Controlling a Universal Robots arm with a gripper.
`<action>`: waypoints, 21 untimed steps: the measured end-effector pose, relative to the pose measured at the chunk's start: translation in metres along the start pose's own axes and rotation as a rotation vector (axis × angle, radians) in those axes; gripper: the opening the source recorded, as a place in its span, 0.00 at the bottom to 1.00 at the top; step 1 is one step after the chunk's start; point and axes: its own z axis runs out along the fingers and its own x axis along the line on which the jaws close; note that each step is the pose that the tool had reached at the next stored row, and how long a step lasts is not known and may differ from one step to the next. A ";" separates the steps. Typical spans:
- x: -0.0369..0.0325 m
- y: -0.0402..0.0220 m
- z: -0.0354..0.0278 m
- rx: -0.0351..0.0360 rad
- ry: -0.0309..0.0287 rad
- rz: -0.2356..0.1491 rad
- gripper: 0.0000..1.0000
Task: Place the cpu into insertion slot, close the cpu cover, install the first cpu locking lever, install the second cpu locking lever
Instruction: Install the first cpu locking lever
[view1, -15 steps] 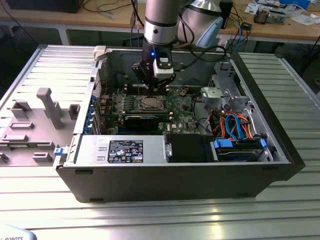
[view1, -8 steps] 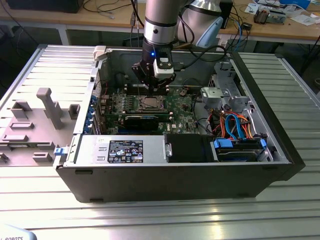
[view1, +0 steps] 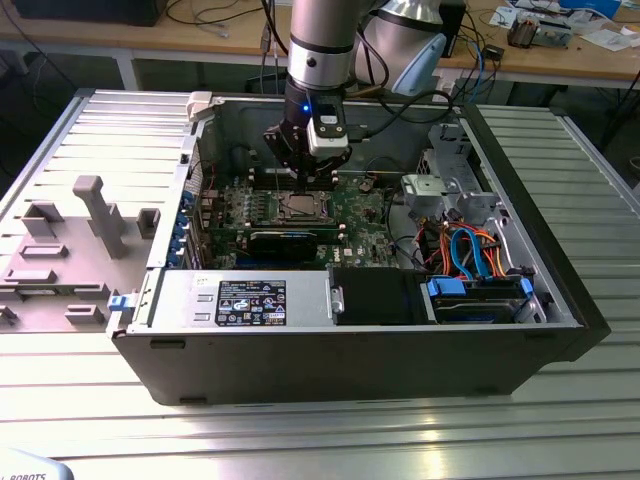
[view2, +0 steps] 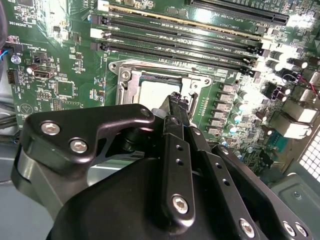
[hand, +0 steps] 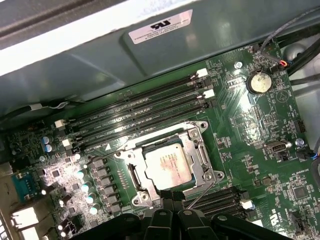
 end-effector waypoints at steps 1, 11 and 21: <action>0.0000 0.0000 0.0000 0.0000 -0.0001 -0.001 0.11; 0.0000 0.0000 0.0000 0.0005 -0.0009 -0.012 0.11; 0.0000 0.0000 0.0000 0.0010 -0.0019 -0.025 0.11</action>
